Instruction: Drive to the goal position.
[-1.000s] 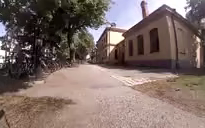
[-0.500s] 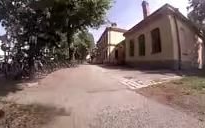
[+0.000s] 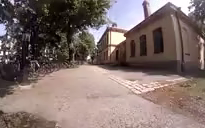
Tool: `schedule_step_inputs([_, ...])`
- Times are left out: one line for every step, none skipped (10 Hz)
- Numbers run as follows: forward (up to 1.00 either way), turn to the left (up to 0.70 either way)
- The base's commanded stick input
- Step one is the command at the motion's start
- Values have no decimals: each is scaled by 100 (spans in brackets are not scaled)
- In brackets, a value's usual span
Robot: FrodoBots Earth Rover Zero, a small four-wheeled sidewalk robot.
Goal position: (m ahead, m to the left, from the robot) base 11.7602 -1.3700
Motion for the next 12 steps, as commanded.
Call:
schedule_step_inputs([70,0])
schedule_step_inputs([70,0])
schedule_step_inputs([70,0])
schedule_step_inputs([70,0])
schedule_step_inputs([70,0])
schedule_step_inputs([70,0])
schedule_step_inputs([70,0])
schedule_step_inputs([70,0])
schedule_step_inputs([70,0])
schedule_step_inputs([70,-16])
schedule_step_inputs([70,-34])
schedule_step_inputs([70,-23])
